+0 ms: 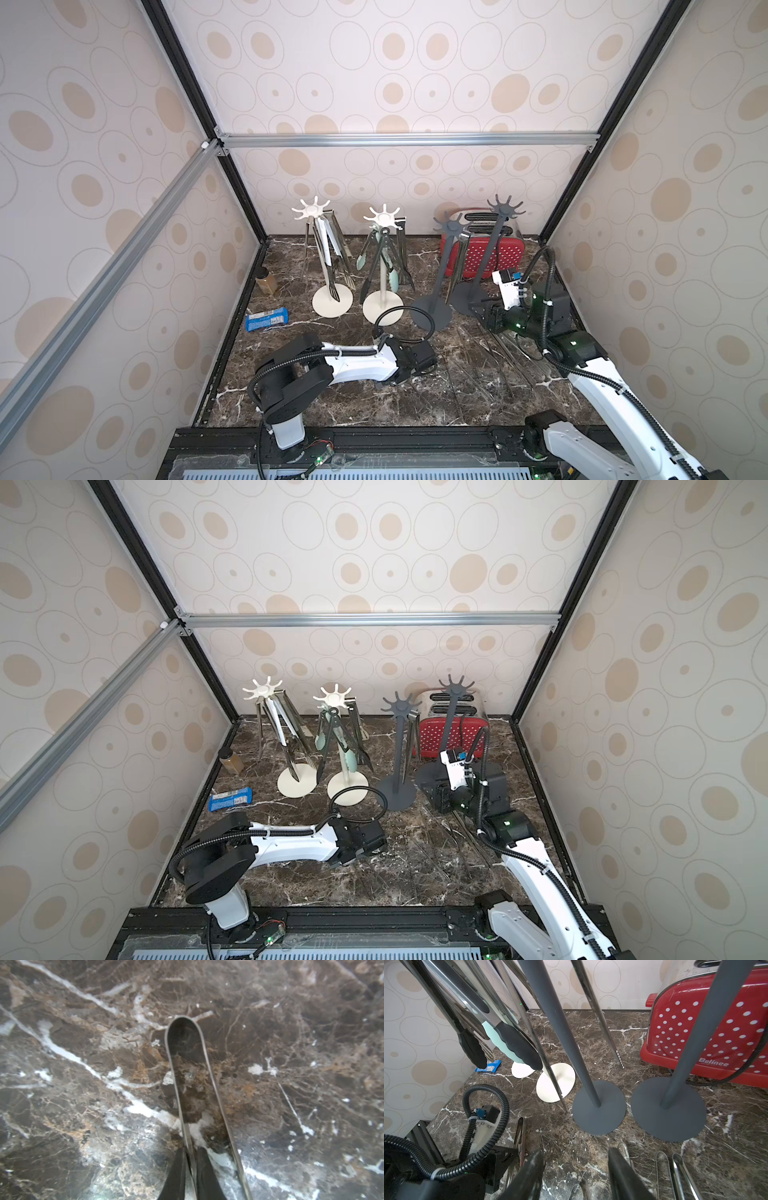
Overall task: Hang food tongs on kitchen utensil racks
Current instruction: Pick up the food tongs from the center of the board.
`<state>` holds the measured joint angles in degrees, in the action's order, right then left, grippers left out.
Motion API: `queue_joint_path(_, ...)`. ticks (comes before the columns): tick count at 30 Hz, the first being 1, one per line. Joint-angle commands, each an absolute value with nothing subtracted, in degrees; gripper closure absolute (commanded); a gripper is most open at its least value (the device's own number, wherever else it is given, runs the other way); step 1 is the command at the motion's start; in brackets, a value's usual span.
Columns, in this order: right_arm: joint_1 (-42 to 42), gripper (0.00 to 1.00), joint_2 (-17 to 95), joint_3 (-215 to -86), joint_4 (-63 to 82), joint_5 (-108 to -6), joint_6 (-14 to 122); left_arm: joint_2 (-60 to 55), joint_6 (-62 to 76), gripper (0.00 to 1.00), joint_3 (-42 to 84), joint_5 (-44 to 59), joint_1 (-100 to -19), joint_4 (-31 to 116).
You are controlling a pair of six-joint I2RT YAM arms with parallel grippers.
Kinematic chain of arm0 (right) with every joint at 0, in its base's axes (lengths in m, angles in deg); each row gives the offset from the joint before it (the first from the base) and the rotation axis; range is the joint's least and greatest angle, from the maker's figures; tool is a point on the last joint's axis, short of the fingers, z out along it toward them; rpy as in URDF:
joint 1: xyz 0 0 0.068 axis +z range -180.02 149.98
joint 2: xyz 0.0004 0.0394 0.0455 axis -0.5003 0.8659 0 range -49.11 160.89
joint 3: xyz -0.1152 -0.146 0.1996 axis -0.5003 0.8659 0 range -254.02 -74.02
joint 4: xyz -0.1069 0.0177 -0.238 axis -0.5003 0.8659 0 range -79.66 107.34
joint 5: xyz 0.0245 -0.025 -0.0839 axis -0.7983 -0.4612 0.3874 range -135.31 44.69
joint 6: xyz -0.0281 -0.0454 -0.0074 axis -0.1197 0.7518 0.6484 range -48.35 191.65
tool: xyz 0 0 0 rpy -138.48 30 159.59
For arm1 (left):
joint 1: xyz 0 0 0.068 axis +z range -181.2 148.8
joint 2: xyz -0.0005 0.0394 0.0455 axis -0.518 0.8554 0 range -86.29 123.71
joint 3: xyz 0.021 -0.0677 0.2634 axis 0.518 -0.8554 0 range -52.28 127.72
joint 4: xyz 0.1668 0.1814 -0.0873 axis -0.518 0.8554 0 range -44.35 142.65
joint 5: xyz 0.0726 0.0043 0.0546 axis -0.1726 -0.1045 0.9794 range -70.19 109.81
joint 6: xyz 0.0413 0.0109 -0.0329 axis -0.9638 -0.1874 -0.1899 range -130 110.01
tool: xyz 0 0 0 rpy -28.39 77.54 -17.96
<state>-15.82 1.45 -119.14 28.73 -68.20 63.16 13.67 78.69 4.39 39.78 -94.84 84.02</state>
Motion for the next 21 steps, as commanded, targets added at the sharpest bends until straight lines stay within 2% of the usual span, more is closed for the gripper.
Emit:
queue_joint_path(1,-15.6,0.47,0.6,-118.5,28.4,-68.6,63.5,12.4,79.9,0.90,4.1,42.3,-94.6,86.3)
queue_joint_path(12,-15.6,0.47,0.8,-118.6,28.4,-68.2,63.6,10.7,78.9,1.00,4.3,43.5,-94.5,86.3)
queue_joint_path(21,-15.6,0.48,0.9,-119.1,29.4,-67.0,63.9,7.3,72.8,1.00,9.0,48.2,-96.0,91.2)
